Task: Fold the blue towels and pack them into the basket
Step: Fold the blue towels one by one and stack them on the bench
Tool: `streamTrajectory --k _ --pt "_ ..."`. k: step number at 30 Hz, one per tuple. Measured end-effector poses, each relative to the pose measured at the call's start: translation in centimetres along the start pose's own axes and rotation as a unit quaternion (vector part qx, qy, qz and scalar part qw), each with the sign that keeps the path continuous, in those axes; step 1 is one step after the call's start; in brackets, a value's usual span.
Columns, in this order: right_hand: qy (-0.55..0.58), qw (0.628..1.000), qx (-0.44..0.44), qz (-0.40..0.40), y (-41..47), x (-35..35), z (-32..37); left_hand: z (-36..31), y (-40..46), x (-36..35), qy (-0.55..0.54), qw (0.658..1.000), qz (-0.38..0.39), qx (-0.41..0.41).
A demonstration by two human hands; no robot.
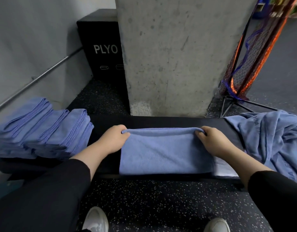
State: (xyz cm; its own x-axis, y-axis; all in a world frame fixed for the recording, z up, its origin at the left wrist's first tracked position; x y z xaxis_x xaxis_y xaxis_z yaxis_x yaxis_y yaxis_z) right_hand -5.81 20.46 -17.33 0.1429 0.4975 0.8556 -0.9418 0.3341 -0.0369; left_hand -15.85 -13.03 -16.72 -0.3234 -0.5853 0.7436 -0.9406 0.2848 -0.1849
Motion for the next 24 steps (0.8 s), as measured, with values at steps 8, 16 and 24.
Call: streamTrajectory --k 8,16,24 --pt "-0.067 0.996 -0.041 -0.030 3.0 -0.8 -0.2 0.4 3.4 -0.5 0.092 0.992 -0.079 0.019" --pt "-0.147 0.982 0.068 -0.095 2.7 -1.2 1.9 -0.8 3.0 -1.0 0.206 0.958 -0.132 -0.150" --pt "-0.118 0.977 0.166 0.054 -2.2 -6.1 6.1 -1.7 -0.4 -7.2 0.311 0.926 0.048 -0.210"
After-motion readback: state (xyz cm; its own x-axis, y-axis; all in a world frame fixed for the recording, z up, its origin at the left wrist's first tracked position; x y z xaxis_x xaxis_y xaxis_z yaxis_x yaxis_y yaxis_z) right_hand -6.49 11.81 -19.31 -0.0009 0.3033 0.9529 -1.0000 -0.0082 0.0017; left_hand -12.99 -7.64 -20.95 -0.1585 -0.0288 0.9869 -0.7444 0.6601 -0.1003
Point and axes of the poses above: each hand's wrist, its own y-axis towards the middle knuckle, its own x-axis out of the back of the hand, z = x × y, the point moved 4 cm from there along y, towards the middle knuckle, and after that the axes turned 1 degree about -y, right-handed, at the moved point
